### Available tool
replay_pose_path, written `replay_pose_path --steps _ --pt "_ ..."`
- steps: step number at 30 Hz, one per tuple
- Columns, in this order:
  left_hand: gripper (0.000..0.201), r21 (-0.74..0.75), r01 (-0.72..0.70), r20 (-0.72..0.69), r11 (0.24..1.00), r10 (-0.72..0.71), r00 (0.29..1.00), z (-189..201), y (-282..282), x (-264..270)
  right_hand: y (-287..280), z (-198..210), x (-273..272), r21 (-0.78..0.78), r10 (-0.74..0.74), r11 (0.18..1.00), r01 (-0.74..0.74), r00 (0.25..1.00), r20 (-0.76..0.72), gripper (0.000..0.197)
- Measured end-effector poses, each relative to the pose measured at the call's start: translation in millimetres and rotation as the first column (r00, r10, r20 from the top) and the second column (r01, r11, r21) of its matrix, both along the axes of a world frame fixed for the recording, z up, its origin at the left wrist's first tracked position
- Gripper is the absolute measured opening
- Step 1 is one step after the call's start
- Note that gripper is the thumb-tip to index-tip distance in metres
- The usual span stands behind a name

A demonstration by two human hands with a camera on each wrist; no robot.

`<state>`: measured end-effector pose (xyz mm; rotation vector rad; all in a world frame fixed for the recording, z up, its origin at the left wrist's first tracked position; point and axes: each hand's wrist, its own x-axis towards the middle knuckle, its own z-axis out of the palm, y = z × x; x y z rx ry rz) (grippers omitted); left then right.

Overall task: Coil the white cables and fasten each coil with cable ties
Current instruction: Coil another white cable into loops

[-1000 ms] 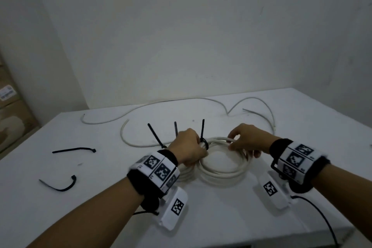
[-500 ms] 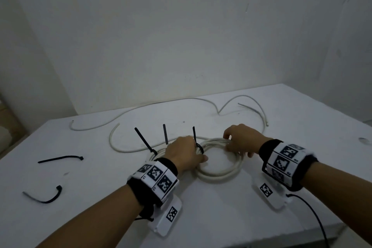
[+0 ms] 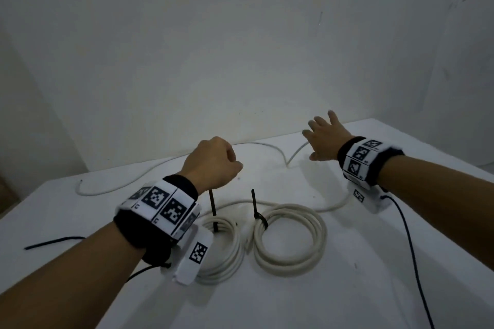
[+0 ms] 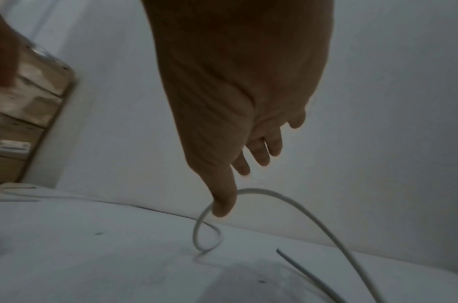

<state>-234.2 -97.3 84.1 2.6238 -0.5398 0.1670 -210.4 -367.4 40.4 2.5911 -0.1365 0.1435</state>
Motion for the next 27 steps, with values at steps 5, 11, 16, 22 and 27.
replay_pose_path --steps 5,11,16,22,27 --pt "0.016 -0.098 -0.016 -0.005 0.995 0.016 1.000 15 17 10 7 19 14 0.332 -0.061 0.936 0.115 0.984 -0.169 0.029" --pt "0.018 -0.188 -0.047 0.011 0.981 0.050 0.999 29 37 13 21 25 12 0.219 -0.123 0.944 0.249 0.875 -0.467 0.029" --pt "0.021 -0.192 -0.040 0.001 0.981 0.041 0.999 27 48 9 29 45 0 0.570 0.040 0.820 0.060 0.986 -0.163 0.030" --pt "0.058 -0.238 -0.022 0.029 0.971 0.030 0.999 38 51 6 75 129 -11 0.842 0.134 0.346 -0.414 0.910 0.393 0.032" --pt "0.100 -0.306 -0.013 0.069 0.952 0.036 0.997 53 58 6 126 186 -39 0.856 0.293 -0.048 -0.515 0.812 0.505 0.033"
